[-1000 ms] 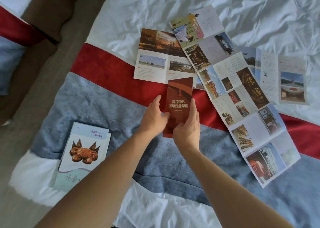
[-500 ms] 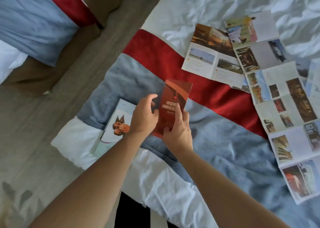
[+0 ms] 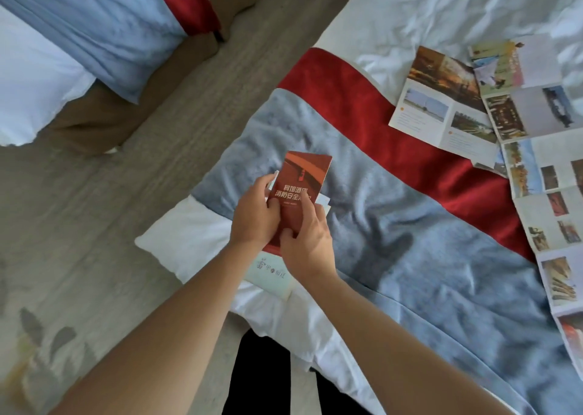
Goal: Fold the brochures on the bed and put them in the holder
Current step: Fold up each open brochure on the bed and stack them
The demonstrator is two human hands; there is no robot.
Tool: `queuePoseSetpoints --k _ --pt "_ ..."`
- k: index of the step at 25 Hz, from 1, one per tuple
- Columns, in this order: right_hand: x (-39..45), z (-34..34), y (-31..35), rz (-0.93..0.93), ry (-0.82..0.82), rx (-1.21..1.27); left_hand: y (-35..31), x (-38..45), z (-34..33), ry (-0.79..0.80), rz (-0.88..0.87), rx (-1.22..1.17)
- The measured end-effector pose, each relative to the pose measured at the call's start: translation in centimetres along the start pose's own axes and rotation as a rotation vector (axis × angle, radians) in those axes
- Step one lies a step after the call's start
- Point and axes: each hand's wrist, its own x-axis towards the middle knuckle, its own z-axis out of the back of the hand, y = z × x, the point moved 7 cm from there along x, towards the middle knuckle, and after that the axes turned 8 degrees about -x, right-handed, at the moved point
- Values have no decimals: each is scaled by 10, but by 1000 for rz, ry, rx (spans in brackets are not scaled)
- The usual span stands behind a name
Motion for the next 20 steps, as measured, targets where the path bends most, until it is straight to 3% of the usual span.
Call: queuePoseSetpoints --k 8,12,14,16,20 --pt "-24 -42 -40 -83 218 -357 29 -21 -5 146 -306 345" --pt "-22 -25 -42 -17 41 -637 26 -30 -6 139 -439 621" --pt "-19 -25 -36 95 -20 -703 27 -37 -18 246 -554 794" --pt "-17 -31 -36 158 1 -690 33 -42 -30 349 -589 905" --pt "-10 -39 -47 162 48 -720 35 -40 -35 329 -543 941"
